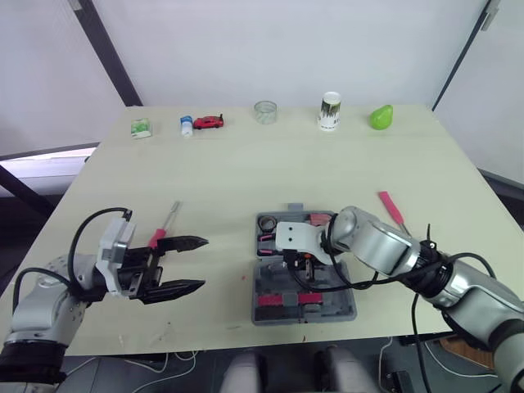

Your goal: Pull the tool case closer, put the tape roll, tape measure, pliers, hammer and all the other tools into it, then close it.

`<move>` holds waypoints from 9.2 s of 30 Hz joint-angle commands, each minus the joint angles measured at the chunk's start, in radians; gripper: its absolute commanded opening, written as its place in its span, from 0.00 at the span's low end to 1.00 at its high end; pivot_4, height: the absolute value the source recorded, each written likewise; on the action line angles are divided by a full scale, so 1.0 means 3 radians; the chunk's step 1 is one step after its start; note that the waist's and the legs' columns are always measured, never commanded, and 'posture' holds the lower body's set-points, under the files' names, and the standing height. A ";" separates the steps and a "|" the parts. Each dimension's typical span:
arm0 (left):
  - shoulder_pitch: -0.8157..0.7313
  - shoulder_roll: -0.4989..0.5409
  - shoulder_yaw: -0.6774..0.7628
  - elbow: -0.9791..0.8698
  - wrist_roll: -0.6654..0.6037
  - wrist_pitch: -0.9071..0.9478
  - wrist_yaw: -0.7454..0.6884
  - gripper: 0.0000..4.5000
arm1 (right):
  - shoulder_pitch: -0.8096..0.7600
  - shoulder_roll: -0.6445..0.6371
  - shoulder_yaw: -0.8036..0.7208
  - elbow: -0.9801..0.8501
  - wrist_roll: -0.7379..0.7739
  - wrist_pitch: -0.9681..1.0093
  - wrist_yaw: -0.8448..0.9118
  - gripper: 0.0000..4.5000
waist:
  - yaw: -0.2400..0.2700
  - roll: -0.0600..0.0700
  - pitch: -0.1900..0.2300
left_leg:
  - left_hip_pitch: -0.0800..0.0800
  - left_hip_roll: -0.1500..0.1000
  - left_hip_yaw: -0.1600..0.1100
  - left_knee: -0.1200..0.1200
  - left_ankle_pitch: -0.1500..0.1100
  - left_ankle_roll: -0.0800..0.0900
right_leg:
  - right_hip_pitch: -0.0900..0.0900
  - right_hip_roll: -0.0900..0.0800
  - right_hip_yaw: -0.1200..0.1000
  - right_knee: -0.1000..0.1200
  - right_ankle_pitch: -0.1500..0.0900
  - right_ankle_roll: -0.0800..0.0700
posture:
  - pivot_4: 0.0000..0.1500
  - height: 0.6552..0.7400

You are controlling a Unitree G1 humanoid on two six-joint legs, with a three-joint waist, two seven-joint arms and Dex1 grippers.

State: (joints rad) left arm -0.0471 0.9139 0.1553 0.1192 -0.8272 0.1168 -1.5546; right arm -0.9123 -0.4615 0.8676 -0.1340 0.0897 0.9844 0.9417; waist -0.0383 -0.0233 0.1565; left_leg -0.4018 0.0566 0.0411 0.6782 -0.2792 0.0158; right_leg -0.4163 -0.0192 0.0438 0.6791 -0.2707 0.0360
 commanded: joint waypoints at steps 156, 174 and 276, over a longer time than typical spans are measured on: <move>-0.0165 -0.0880 -0.0086 -0.1264 0.0324 0.0835 0.0924 1.00 | 0.1543 -0.0496 -0.3294 0.1612 0.0538 -0.1013 -0.1568 0.97 | 0.0057 0.0002 -0.0016 | 0.0016 -0.0003 0.0023 -0.0009 0.0000 0.0000 | 0.0012 0.0007 0.0022 -0.0004 0.0002 0.0003 | 1.00 1.00; -0.0166 -0.0905 -0.0095 -0.1342 0.0306 0.0895 0.0988 1.00 | 0.1597 -0.0224 -0.3226 0.2001 0.0326 -0.1367 -0.1485 0.01 | 0.0064 0.0000 -0.0018 | 0.0020 -0.0002 0.0023 -0.0007 0.0000 0.0000 | 0.0017 0.0007 0.0019 -0.0002 0.0002 0.0003 | 1.00 1.00; 0.0667 -0.0259 0.0637 -0.0760 0.0285 0.0510 0.0069 1.00 | -0.0269 -0.0476 0.0247 -0.0749 0.0756 0.0847 -0.0394 0.01 | -0.0011 0.0006 -0.0003 | -0.0001 0.0001 0.0010 -0.0015 0.0000 0.0000 | -0.0012 -0.0010 0.0006 -0.0002 0.0000 0.0001 | 1.00 1.00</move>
State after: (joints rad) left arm 0.1462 0.8227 0.3177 -0.0775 -0.7290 0.2753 -1.5187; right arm -0.9821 -0.6105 0.9650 -0.3451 0.3310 1.2575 0.8166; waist -0.0417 -0.0215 0.1556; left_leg -0.4020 0.0569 0.0442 0.6737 -0.2791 0.0158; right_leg -0.4199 -0.0222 0.0456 0.6786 -0.2706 0.0361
